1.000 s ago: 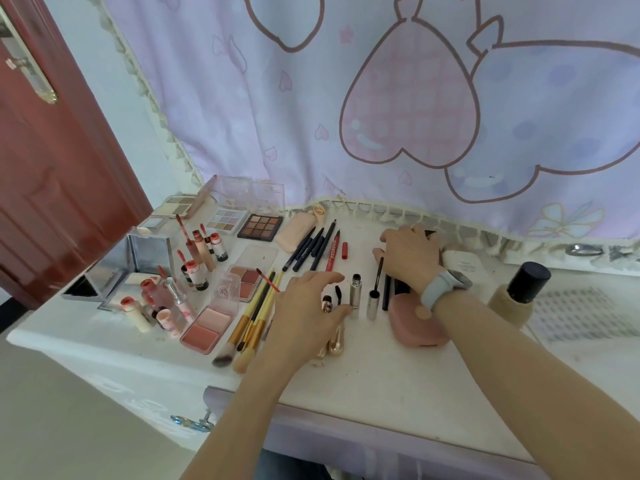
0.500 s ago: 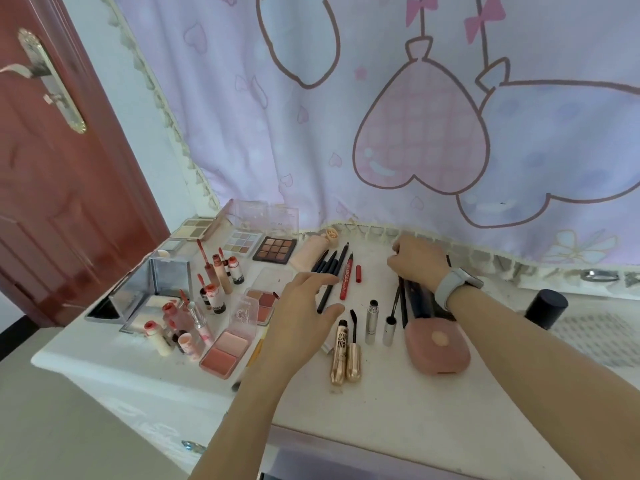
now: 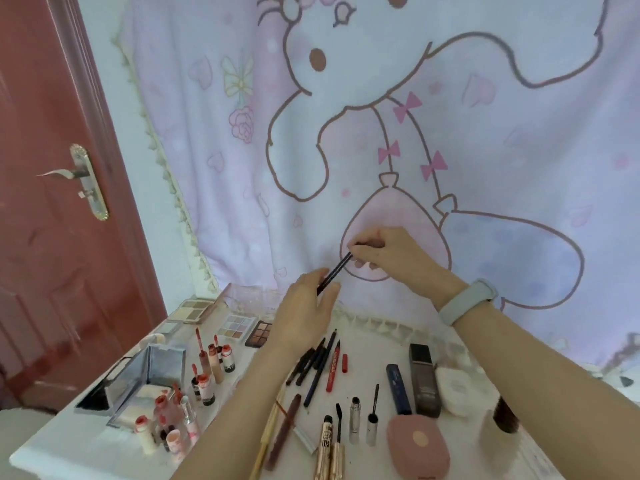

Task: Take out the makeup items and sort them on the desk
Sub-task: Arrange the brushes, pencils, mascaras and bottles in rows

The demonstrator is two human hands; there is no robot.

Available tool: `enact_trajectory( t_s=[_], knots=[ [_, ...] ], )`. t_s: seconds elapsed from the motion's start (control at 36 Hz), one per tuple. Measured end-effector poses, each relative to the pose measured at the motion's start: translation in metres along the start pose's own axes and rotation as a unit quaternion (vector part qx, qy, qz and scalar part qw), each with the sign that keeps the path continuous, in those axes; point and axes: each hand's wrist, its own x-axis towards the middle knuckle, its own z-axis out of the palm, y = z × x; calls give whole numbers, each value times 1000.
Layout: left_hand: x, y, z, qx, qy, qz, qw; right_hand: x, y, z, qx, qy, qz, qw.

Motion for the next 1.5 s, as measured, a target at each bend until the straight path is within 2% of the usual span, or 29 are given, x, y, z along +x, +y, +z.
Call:
enact_trajectory(
  t_s=[0.08,0.19,0.31,0.53,0.61,0.78,0.83,0.94,1.03,1.11,1.22,1.33,1.42,1.5],
  knots=[
    [8,17,-10,-35,30,35,998,-5,-13,-8,56,16,-23,998],
    [10,31,-21,43,67,91,993,-16,-19,-22,106,19,-20,994],
    [10,43,-30,101,59,138,983,-31,-25,-32,81,-12,-39,996],
    [12,58,-30,129,81,175,973,-45,-30,-44,20,17,-91,996],
    [15,60,-25,102,49,159,981,-46,-22,-48,-20,24,-99,995],
    [27,62,-15,-32,-77,105,991,-40,-2,-55,-78,24,-111,990],
    [34,60,-14,-44,-114,86,989,-33,5,-57,-96,16,-104,990],
    [48,47,-6,42,-146,77,985,-14,23,-60,-95,10,-74,993],
    [54,34,6,165,-98,112,975,-2,39,-57,-109,2,-62,992],
    [55,18,17,240,-52,138,959,4,55,-53,-184,-31,-59,981],
    [52,-3,33,256,-69,148,953,6,75,-43,-310,-110,-90,940],
    [50,-25,44,272,-95,135,948,8,93,-34,-341,-135,-76,927],
    [51,-32,48,240,-157,112,951,11,102,-28,-349,-164,-67,920],
    [51,-38,47,201,-248,42,947,15,109,-24,-361,-180,-54,913]
  ],
)
